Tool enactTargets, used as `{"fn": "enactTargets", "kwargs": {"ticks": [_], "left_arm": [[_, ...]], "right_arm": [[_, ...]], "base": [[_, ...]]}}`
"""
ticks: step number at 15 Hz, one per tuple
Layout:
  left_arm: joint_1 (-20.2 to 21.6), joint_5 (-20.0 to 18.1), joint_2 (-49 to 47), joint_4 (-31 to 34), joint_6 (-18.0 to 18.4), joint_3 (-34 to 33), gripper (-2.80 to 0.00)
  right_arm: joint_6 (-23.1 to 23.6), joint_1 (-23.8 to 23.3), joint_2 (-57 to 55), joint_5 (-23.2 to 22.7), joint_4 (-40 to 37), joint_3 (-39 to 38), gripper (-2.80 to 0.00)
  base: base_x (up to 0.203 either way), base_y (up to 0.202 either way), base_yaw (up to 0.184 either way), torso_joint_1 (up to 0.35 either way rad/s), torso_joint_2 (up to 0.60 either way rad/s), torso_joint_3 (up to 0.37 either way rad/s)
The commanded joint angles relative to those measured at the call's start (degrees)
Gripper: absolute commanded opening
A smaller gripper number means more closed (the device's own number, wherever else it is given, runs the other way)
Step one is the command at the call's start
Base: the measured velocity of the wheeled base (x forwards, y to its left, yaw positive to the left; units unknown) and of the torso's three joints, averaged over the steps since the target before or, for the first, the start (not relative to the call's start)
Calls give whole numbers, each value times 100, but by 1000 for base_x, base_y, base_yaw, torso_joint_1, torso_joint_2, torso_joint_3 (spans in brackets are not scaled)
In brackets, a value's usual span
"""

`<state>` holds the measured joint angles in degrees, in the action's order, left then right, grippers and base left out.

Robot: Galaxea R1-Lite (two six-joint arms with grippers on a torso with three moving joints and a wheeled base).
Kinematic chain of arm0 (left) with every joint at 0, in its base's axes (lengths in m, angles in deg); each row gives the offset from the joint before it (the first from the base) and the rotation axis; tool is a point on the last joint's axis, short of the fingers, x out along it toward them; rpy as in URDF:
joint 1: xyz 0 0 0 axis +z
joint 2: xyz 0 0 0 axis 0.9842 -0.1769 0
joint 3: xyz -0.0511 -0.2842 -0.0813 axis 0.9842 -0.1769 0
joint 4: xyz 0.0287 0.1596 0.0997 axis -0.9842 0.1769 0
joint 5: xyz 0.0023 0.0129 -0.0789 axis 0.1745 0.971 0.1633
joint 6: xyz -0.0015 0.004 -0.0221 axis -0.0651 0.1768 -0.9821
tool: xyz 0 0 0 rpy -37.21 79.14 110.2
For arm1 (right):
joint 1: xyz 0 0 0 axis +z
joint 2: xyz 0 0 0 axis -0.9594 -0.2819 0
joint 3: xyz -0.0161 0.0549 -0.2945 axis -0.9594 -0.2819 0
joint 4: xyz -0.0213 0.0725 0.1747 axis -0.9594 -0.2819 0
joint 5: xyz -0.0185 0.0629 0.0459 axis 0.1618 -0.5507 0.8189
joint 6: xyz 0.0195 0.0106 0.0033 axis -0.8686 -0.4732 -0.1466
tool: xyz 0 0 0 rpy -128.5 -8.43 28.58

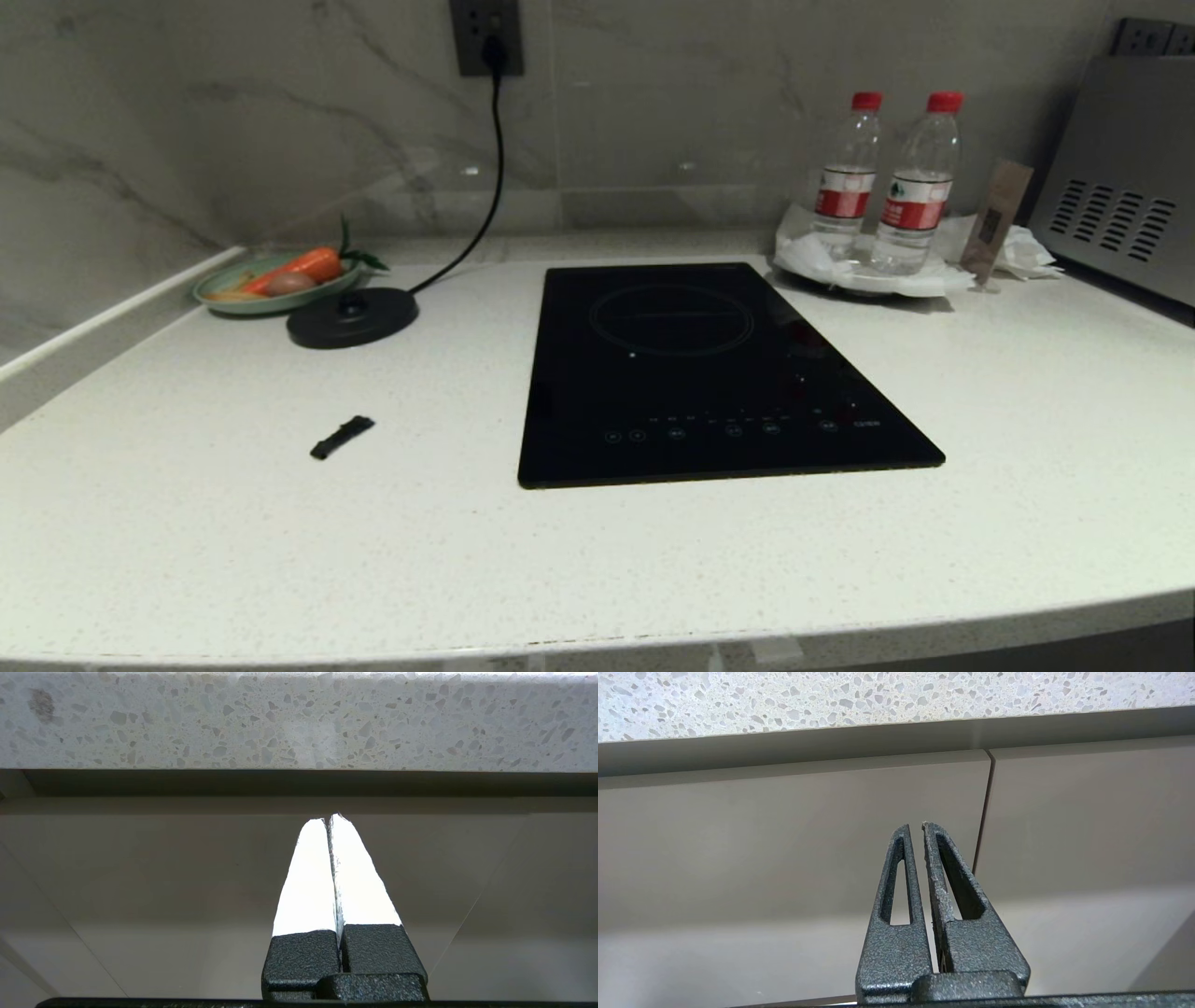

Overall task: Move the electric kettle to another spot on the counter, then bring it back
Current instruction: Grab the kettle

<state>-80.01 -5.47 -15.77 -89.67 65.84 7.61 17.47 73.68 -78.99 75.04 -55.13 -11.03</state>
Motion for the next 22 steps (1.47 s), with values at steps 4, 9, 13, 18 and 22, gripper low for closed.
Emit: {"fn": "enactTargets", "kwargs": {"ticks": [4, 9, 13, 18, 22], "left_arm": [[2, 0, -4, 6, 9, -1, -280], [6, 0, -11, 44, 13, 8, -280], [11, 0, -13, 77, 9, 17, -280], [11, 0, -13, 77, 9, 17, -280], [11, 0, -13, 77, 14, 22, -280]], "right_arm": [[4, 4, 0, -2, 1, -5, -280], [8, 4, 0, -2, 1, 0, -280], [-1, -5, -9, -2, 1, 0, -280], [-1, -5, -9, -2, 1, 0, -280], [-1, -5, -9, -2, 1, 0, -280]], "base": [[0, 0, 0, 0, 0, 0], [0, 0, 0, 0, 0, 0], [0, 0, 0, 0, 0, 0], [0, 0, 0, 6, -150, -146], [0, 0, 0, 34, -431, -377]]}}
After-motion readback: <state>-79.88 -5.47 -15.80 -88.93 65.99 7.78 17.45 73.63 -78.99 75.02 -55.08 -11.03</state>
